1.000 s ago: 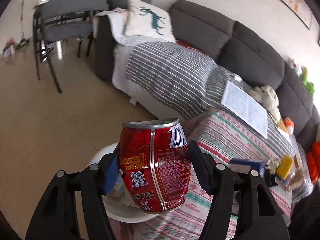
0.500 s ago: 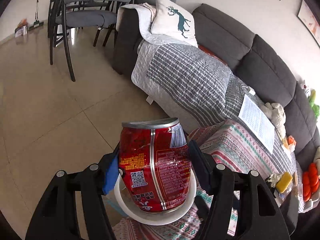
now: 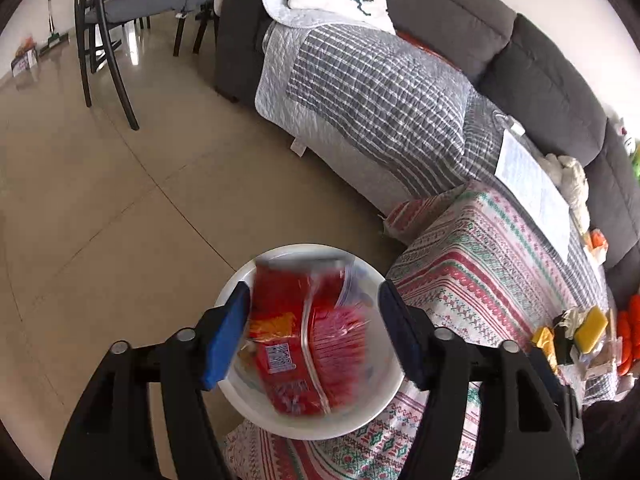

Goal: Collect trash
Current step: 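Open the left tool over the bin to drop the red can, then move both open tools back over the table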

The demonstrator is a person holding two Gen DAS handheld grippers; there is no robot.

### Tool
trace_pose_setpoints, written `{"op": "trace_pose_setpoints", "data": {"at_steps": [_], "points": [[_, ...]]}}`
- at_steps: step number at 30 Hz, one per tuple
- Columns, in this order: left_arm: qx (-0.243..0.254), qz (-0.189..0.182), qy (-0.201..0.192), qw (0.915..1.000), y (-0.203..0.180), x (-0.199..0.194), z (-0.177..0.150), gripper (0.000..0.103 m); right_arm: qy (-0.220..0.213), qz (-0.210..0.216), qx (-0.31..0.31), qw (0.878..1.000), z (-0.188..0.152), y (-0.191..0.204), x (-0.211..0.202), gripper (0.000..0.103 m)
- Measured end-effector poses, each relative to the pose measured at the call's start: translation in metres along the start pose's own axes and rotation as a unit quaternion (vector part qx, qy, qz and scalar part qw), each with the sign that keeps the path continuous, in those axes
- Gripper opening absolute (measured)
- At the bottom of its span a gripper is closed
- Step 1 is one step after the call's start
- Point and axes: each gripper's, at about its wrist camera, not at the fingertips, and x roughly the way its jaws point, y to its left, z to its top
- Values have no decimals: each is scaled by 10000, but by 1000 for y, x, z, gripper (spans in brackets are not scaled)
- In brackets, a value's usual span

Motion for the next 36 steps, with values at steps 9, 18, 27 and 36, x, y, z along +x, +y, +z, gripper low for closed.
{"op": "trace_pose_setpoints", "data": {"at_steps": [9, 18, 27, 36], "points": [[37, 51, -138, 9999, -22, -7, -3, 83, -189, -365, 215, 9989, 1, -34, -21, 92], [411, 378, -650, 9963, -68, -29, -10, 91, -323, -870, 562, 9941, 3, -74, -44, 96], [677, 635, -1490, 9845, -127, -52, -28, 96, -408, -1451, 1099, 9824, 4, -131, -67, 96], [1044, 253, -1322, 9854, -194, -38, -47, 96, -426, -1868, 1452, 9707, -3, -185, -87, 96]]}}
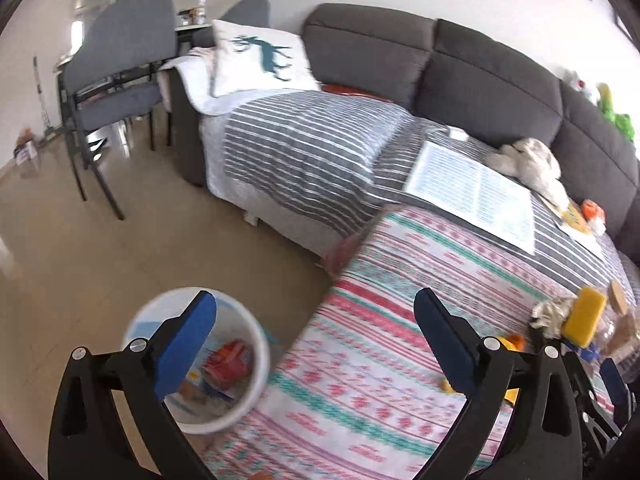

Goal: Collect trash
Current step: 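Move both open tools back over the table, then lower the left tool onto the yellow wrapper and close it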

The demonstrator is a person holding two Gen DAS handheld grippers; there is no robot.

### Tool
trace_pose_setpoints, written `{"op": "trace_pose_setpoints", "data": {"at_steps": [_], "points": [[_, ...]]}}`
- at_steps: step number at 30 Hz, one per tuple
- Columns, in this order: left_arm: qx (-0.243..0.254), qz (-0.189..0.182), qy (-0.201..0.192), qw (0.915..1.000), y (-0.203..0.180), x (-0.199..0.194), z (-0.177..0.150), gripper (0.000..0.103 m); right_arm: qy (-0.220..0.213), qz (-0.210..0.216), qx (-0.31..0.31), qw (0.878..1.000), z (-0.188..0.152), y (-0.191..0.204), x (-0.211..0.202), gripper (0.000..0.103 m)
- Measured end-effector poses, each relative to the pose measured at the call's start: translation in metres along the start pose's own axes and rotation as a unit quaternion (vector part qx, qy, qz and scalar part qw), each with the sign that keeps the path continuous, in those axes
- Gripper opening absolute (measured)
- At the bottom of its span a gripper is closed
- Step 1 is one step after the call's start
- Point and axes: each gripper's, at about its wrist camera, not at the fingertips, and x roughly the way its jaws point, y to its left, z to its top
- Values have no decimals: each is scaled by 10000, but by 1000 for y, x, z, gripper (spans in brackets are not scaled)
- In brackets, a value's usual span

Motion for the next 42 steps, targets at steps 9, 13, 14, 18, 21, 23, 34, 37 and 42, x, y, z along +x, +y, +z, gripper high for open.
{"op": "trace_pose_setpoints", "data": {"at_steps": [9, 13, 14, 18, 21, 23, 34, 37, 42], "points": [[467, -374, 100, 9982, -77, 2, -15, 96, -20, -497, 176, 9986, 4, -56, 3, 96], [576, -477, 182, 9970, -101, 6, -22, 96, -23, -751, 302, 9967, 5, -85, 2, 96], [602, -511, 223, 9966, -107, 7, -24, 96, -10, -784, 330, 9964, 6, -91, 2, 96], [700, -611, 363, 9950, -129, 13, -31, 96, 23, -960, 483, 9942, 4, -120, 3, 96], [784, -662, 508, 9934, -146, 19, -37, 96, 54, -1052, 618, 9925, 1, -138, 5, 96], [837, -676, 630, 9922, -157, 25, -41, 96, 86, -1113, 736, 9910, -1, -153, 7, 96], [785, -536, 1720, 9805, -215, 82, -61, 96, 441, -1282, 1291, 9823, -21, -221, 19, 96], [817, -410, 1974, 9761, -229, 100, -68, 96, 551, -1320, 1291, 9813, -22, -231, 24, 96], [1180, -244, 2409, 9630, -245, 124, -90, 96, 642, -1362, 1376, 9790, -24, -249, 26, 96]]}}
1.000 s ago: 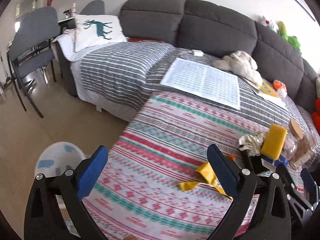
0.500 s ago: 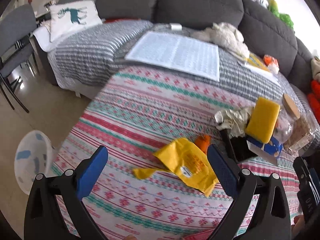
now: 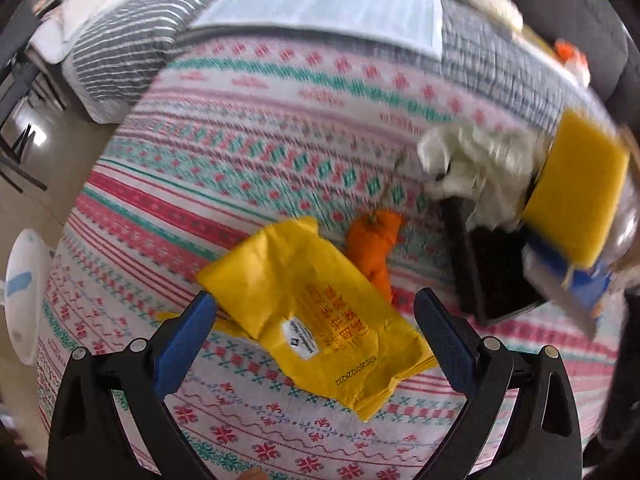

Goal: Collect trash
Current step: 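Lower the left tool onto the yellow wrapper and close it, then grasp the orange peel with the right tool while the left tool holds the wrapper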

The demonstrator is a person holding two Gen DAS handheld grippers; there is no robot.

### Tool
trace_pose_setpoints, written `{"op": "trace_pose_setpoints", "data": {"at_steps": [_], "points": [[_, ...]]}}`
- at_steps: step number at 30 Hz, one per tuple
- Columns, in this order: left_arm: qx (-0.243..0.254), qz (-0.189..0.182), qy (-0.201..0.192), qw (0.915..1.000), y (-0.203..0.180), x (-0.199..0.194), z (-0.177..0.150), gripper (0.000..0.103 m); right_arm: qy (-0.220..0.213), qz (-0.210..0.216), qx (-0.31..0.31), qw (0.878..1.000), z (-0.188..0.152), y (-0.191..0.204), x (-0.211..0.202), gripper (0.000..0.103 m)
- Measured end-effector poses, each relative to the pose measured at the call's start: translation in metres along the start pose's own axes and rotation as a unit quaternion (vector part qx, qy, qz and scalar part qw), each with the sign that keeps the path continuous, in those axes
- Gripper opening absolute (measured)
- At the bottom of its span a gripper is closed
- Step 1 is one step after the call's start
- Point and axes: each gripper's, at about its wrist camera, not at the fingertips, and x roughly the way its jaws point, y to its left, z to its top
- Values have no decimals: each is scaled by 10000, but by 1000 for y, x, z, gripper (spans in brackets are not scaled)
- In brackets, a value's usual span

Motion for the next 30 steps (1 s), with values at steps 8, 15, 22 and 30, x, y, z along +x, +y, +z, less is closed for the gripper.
{"op": "trace_pose_setpoints", "data": {"at_steps": [8, 15, 22, 30], "points": [[166, -546, 317, 9979, 12, 11, -13, 78, 130, 260, -9, 9996, -1, 5, 0, 96], [243, -1234, 348, 9915, 31, -8, -21, 67, 271, 540, -248, 9979, -10, 20, -5, 96], [508, -1265, 30, 9907, 37, -37, -23, 69, 424, 670, -226, 9966, -19, 24, -8, 96], [685, -1117, -323, 9909, 51, -59, -31, 45, 457, 849, -341, 9948, -19, 36, -10, 96]]}}
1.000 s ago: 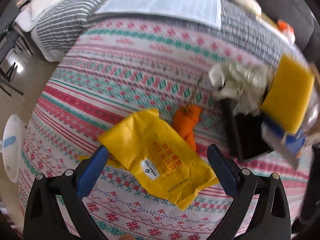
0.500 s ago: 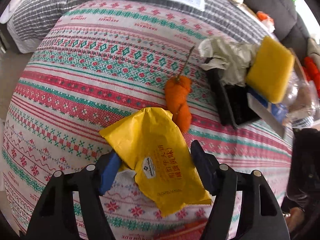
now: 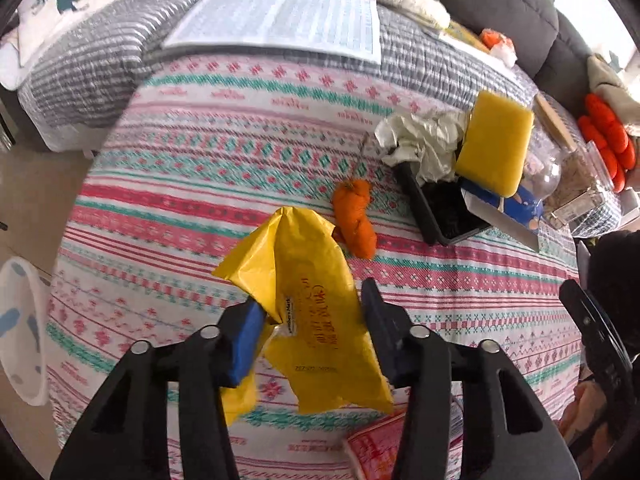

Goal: Collect trash
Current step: 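Grasp the orange peel with the right tool while the left tool holds the wrapper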

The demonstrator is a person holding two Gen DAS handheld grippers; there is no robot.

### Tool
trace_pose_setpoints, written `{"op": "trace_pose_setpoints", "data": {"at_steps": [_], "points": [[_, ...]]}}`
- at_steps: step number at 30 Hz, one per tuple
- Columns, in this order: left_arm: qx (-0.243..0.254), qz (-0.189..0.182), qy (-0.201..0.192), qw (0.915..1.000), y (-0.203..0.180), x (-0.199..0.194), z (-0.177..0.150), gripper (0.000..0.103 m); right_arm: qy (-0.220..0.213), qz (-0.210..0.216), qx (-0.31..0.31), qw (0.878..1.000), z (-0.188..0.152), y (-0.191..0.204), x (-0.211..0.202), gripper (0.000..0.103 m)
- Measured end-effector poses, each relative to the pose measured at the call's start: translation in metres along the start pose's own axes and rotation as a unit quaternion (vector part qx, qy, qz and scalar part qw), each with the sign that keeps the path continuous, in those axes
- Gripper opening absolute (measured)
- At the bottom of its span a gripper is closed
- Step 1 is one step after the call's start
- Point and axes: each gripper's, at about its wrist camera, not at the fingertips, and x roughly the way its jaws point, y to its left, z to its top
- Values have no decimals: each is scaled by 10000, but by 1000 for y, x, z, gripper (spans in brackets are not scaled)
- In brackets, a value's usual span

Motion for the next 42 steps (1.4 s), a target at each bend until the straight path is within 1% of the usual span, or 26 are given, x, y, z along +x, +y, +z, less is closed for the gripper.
{"op": "trace_pose_setpoints", "data": {"at_steps": [4, 8, 9, 10, 12, 14, 15, 16, 18, 21, 25, 28, 30, 32, 35, 38, 39, 42], "points": [[-18, 57, -273, 9996, 13, -16, 3, 43, 124, 282, -116, 9995, 0, 19, 1, 96], [-70, 140, -552, 9984, 34, -35, 1, 43, 196, 441, -385, 9981, 0, 47, 2, 96], [-76, 175, -620, 9979, 39, -41, -1, 43, 223, 503, -467, 9974, 0, 56, 4, 94], [-79, 219, -686, 9974, 43, -45, 0, 43, 275, 569, -589, 9963, 0, 69, 6, 87], [-92, 309, -836, 9960, 53, -54, 2, 43, 307, 608, -810, 9944, 1, 88, 10, 81], [-157, 312, -964, 9947, 65, -64, 5, 43, 382, 568, -1148, 9910, 2, 115, 19, 78], [-195, 304, -1017, 9942, 70, -69, 6, 43, 441, 566, -1254, 9895, 1, 124, 23, 73], [-241, 298, -1083, 9934, 77, -73, 7, 43, 536, 578, -1343, 9878, 1, 135, 30, 70], [-303, 307, -1177, 9921, 85, -80, 8, 43, 734, 591, -1473, 9846, 1, 151, 42, 69], [-432, 313, -1279, 9904, 100, -87, 12, 43, 1001, 514, -1688, 9792, -1, 176, 61, 64], [-701, 148, -1319, 9887, 120, -93, 16, 43, 1359, 285, -1961, 9707, -4, 203, 86, 59], [-785, 82, -1395, 9871, 127, -99, 17, 43, 1447, 72, -1951, 9700, -3, 207, 101, 59], [-788, 101, -1455, 9862, 130, -103, 17, 43, 1581, 54, -1823, 9704, -1, 205, 110, 59], [-809, 99, -1467, 9858, 133, -104, 17, 43, 1720, 88, -1662, 9709, 0, 202, 120, 56], [-867, 73, -1448, 9856, 139, -105, 16, 43, 1829, 118, -1500, 9716, 0, 197, 131, 45], [-896, 68, -1442, 9855, 142, -106, 15, 43, 1701, 186, -1531, 9733, -2, 196, 130, 27], [-907, 74, -1455, 9852, 144, -107, 15, 43, 1704, 246, -1484, 9738, -2, 195, 129, 18], [-935, 85, -1469, 9847, 146, -108, 13, 43, 1648, 305, -1311, 9771, -1, 189, 124, 16]]}}
